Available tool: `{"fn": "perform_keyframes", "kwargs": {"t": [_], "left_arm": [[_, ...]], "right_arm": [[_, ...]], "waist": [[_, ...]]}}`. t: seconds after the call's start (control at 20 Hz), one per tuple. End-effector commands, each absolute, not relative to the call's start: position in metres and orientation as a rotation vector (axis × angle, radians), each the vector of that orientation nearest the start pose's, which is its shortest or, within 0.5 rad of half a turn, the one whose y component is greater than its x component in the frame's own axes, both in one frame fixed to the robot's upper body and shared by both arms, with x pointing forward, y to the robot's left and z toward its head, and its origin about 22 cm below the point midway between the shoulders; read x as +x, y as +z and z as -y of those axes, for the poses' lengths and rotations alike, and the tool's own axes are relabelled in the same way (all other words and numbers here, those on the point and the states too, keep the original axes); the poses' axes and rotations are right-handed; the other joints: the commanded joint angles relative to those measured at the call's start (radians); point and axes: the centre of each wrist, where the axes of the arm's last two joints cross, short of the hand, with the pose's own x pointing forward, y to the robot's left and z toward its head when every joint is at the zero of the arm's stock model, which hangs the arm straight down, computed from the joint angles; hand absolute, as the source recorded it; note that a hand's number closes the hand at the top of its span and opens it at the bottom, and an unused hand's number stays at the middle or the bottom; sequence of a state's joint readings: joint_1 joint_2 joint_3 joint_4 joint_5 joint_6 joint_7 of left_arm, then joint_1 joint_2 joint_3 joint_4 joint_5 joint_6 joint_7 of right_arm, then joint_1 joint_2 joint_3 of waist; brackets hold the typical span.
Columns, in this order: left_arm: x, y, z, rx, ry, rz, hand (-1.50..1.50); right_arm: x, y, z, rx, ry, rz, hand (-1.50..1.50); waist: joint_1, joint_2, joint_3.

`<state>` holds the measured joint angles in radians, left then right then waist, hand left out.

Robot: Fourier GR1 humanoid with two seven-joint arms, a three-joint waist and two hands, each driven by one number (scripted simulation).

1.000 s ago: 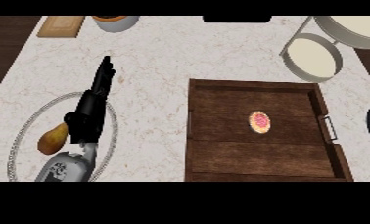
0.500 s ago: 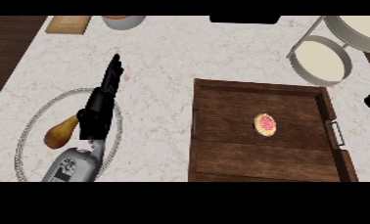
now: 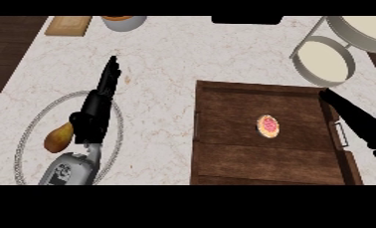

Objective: Pick the cupcake from the tray and place it in the tiered basket

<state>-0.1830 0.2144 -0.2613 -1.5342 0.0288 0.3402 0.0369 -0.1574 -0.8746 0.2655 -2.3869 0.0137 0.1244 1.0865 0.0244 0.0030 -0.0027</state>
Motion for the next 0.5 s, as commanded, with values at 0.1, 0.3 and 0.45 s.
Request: {"fn": "perform_keyframes", "kwargs": {"t": [0.1, 0.3, 0.45], "left_arm": [[0.261, 0.022, -0.199, 0.181, -0.099, 1.651, 0.0], [0.275, 0.036, -0.203, 0.187, -0.103, 1.641, 0.0], [0.274, 0.024, -0.208, 0.207, -0.103, 1.664, 0.0]], "right_arm": [[0.169, 0.215, 0.206, -0.693, 0.934, 1.034, -1.5], [0.173, 0.207, 0.205, -0.753, 0.949, 0.994, -1.5], [0.175, 0.197, 0.206, -0.77, 0.974, 0.99, -1.5]], "waist": [[-0.011, -0.003, 0.0], [-0.019, -0.004, 0.001], [-0.024, -0.004, 0.001]]}}
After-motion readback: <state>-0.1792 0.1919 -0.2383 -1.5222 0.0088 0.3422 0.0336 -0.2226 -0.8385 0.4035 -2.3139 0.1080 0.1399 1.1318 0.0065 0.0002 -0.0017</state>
